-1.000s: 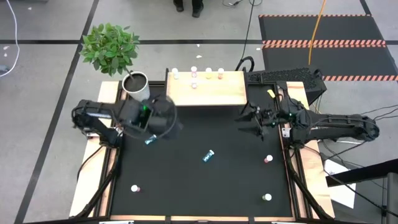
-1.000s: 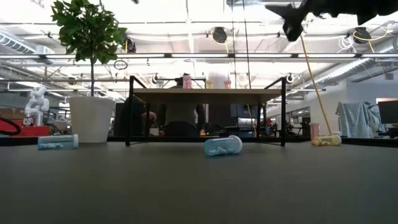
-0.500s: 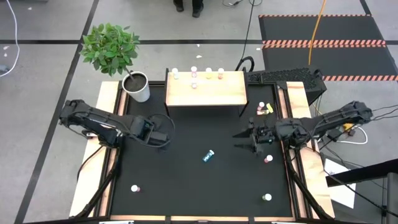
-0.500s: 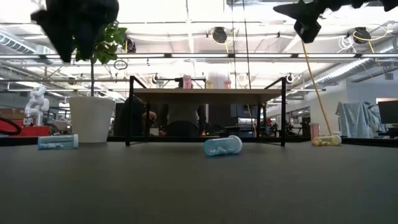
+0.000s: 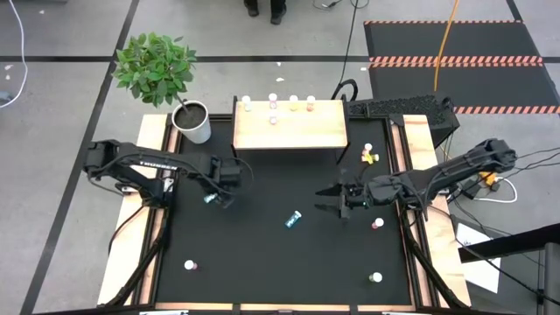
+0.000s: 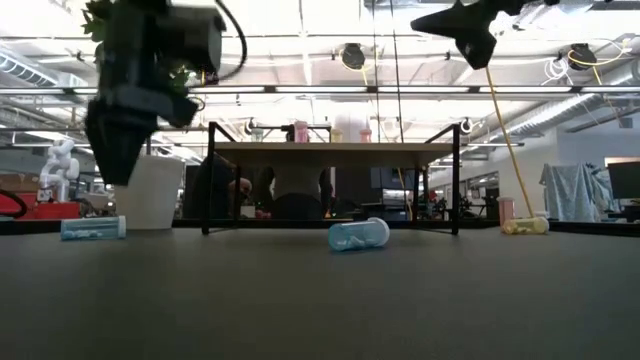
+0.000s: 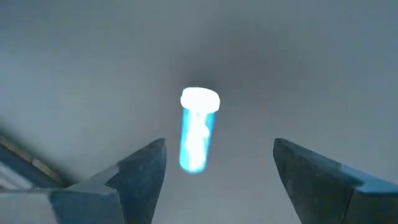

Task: Pick and place medicine bottles onto shelf by color
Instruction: Put the left blue pill bottle on the shelf aligned with the other blue pill bottle

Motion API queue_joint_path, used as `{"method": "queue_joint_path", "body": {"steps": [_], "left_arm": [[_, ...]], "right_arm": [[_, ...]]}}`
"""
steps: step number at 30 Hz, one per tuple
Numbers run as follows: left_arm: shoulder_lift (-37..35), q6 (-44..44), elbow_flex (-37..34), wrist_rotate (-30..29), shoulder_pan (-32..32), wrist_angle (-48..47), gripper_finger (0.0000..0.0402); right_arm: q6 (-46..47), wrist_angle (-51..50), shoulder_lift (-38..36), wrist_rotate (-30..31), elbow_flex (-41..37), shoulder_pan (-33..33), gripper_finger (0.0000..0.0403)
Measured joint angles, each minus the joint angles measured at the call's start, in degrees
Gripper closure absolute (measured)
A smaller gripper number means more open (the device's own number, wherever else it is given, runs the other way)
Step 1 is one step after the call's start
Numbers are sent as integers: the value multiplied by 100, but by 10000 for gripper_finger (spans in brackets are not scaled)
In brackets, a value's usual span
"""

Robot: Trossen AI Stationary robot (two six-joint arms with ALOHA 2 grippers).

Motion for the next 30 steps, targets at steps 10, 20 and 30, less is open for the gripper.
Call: {"method": "queue_joint_path", "body": {"steps": [10, 20, 30], "left_arm": [[1, 1068, -1001, 136, 779, 1231, 105], [-3, 1247, -1438, 228, 1051, 1628, 159], [-5, 773, -1449, 426, 1041, 1926, 276]], "right_arm": [[227, 436, 212, 286, 19, -321, 188], [420, 557, 212, 287, 19, -870, 188], [706, 520, 212, -214, 19, -1441, 188]]}}
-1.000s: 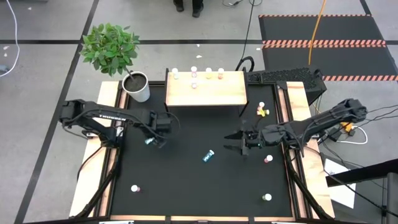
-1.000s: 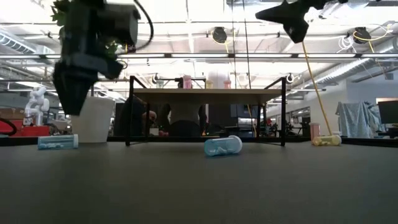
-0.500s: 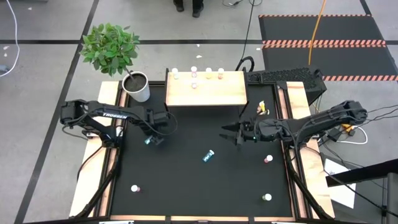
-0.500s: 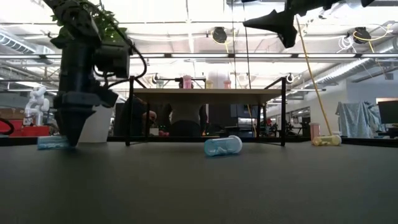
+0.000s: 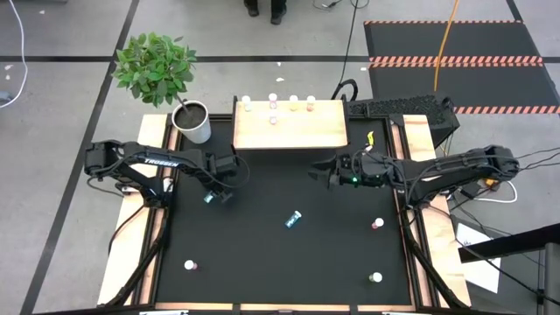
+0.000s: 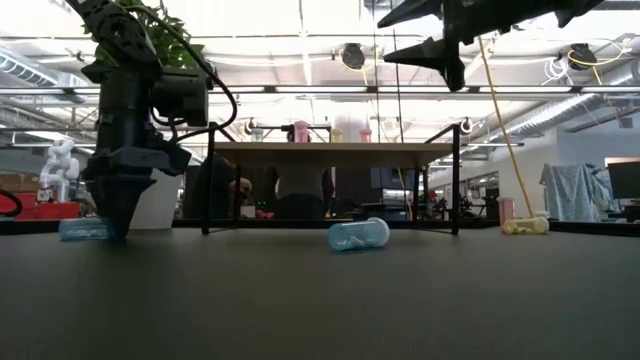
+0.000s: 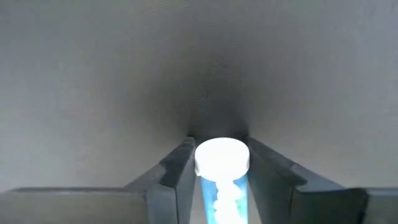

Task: Pick and place medicine bottles onto shelf by color
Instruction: Put the left blue pill bottle on the shelf aligned with the other blue pill bottle

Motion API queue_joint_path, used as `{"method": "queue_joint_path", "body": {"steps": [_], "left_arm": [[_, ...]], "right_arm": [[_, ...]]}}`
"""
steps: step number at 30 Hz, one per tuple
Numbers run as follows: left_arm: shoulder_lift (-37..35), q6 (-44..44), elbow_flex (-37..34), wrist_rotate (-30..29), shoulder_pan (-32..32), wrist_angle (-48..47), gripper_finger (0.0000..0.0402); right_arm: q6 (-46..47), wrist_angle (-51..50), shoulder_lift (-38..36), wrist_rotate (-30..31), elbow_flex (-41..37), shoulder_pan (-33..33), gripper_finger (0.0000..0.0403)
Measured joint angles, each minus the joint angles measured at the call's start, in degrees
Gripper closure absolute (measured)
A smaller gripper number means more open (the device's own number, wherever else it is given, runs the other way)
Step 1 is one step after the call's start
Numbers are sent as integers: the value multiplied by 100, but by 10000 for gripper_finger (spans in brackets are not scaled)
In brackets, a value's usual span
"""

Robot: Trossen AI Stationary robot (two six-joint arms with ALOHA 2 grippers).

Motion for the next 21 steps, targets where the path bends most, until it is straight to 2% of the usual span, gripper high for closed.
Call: {"method": "queue_joint_path", "body": {"steps": [7, 13, 17, 21], "left_arm": [[-2, -497, 4, 432, 0, 76, 273], [-36, -1009, 2, 1181, -183, 412, 262], [-39, -1548, 2, 1612, -504, 1056, 271], [-39, -2233, 2, 1851, -952, 2224, 276]], "right_arm": [[118, -9, -2, -453, -64, -175, 188], [287, -7, -2, -766, -188, -171, 188], [685, 14, -2, -1053, -333, -137, 188], [1028, 51, 0, -1155, -537, 95, 188]]}}
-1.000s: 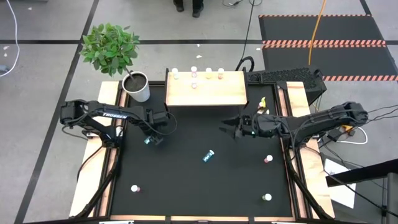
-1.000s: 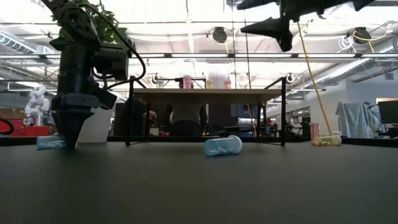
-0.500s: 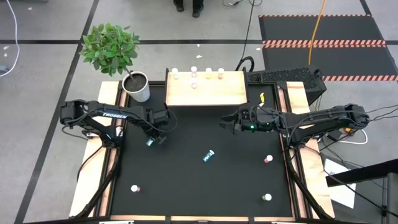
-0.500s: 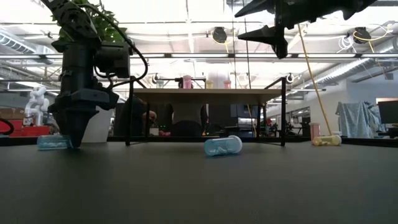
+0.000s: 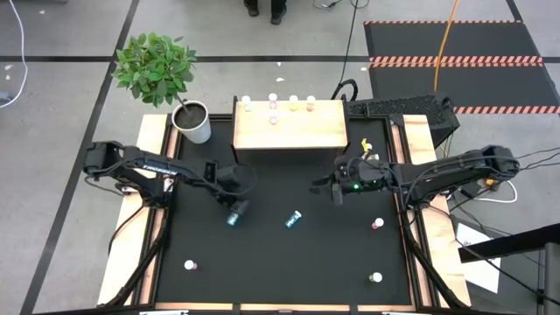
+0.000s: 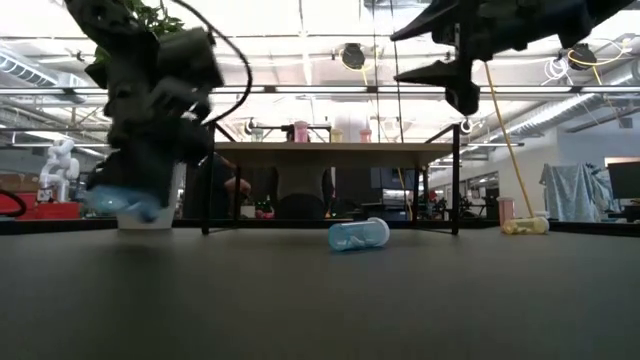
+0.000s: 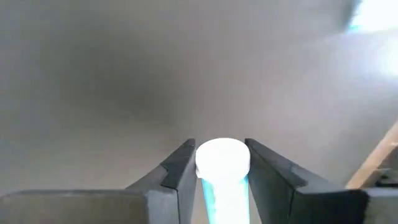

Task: Pick and place medicine bottles onto shelf by color
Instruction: Put the left blue pill bottle on the shelf aligned with the other blue pill bottle

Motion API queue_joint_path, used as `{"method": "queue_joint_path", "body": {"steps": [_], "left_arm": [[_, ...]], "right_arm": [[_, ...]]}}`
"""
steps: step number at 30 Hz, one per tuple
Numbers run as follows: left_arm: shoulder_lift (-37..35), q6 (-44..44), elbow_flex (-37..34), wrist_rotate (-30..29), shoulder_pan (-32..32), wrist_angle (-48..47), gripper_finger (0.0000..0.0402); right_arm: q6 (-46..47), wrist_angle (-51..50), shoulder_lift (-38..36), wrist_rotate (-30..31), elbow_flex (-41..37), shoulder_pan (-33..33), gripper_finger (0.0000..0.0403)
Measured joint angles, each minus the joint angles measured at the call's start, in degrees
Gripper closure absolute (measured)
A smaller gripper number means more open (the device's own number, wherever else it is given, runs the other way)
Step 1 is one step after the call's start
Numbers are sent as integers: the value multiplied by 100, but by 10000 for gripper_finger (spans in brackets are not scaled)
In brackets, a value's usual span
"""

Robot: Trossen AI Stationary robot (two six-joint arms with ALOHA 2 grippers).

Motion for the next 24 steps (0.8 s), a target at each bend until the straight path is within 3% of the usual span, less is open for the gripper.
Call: {"method": "queue_joint_path", "body": {"steps": [7, 11, 14, 24], "left_arm": [[0, -747, 1, -28, -567, 3674, 263], [0, -656, 2, -643, -528, 5665, 262], [-4, -126, 4, -1115, -450, 6774, 262], [-2, 1833, 700, -2211, -395, 6904, 261]], "right_arm": [[81, 438, 0, 427, -248, 554, 175], [81, 725, 4, 437, -255, 685, 148], [-121, 1229, 31, 441, -252, 659, 127], [-322, 2977, 687, 628, -247, 335, 106]]}}
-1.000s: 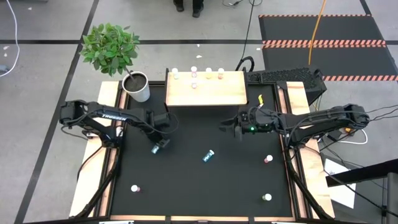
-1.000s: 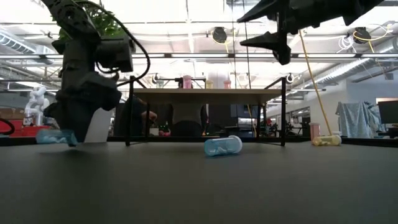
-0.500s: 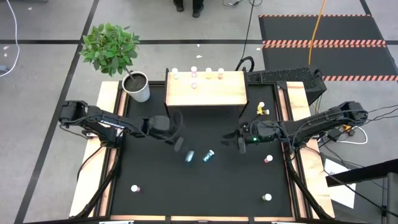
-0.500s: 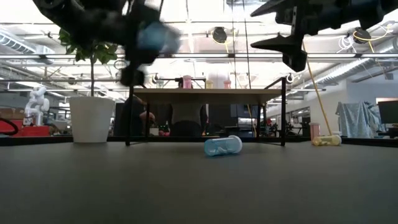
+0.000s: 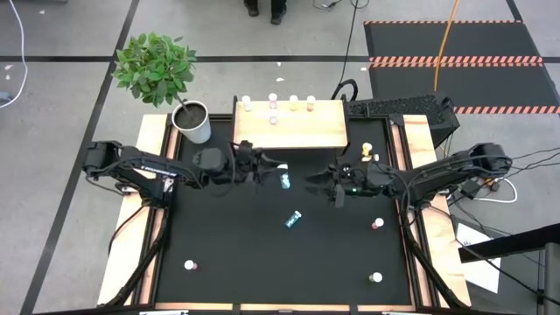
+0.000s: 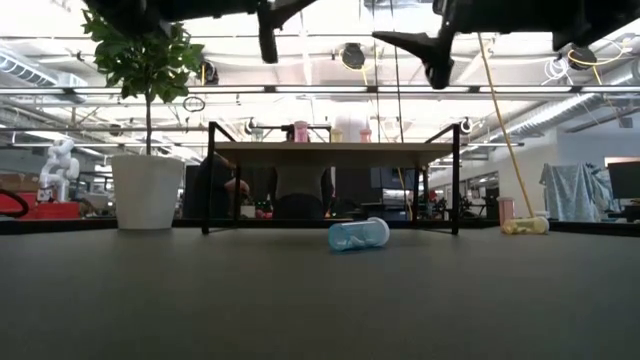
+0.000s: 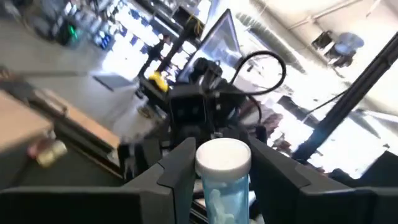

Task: Pick and place medicine bottles onto shelf by color
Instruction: Put the left blue pill bottle on the shelf aligned with the other blue pill bottle

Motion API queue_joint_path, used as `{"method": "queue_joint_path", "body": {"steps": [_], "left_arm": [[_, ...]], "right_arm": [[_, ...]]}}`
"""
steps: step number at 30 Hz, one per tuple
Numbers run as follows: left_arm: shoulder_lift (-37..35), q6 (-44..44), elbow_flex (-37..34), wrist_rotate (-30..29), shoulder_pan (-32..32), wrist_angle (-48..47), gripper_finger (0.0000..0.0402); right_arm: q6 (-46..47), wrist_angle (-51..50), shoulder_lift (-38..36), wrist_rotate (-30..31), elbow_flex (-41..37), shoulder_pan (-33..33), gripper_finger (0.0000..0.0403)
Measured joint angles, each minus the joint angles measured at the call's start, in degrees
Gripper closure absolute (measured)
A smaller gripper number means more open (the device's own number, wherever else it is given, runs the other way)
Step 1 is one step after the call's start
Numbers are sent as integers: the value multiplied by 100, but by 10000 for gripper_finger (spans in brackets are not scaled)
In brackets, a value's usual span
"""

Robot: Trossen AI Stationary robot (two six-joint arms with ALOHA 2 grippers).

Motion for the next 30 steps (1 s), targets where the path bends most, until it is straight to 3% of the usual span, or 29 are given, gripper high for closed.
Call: {"method": "queue_joint_path", "body": {"steps": [7, 12, 22, 30], "left_arm": [[4, 703, 660, -376, 1, -551, 261], [63, 992, 928, -662, 1, -682, 261], [133, 1032, 1035, -892, 5, -703, 261], [129, 1228, 1035, -1519, 5, -690, 261]], "right_arm": [[-6, 611, 287, -51, 172, -183, 106], [-501, 613, 284, -110, 551, -319, 106], [-592, 176, 296, -817, 885, -726, 107], [-349, 169, 296, -1547, 888, -1037, 153]]}}
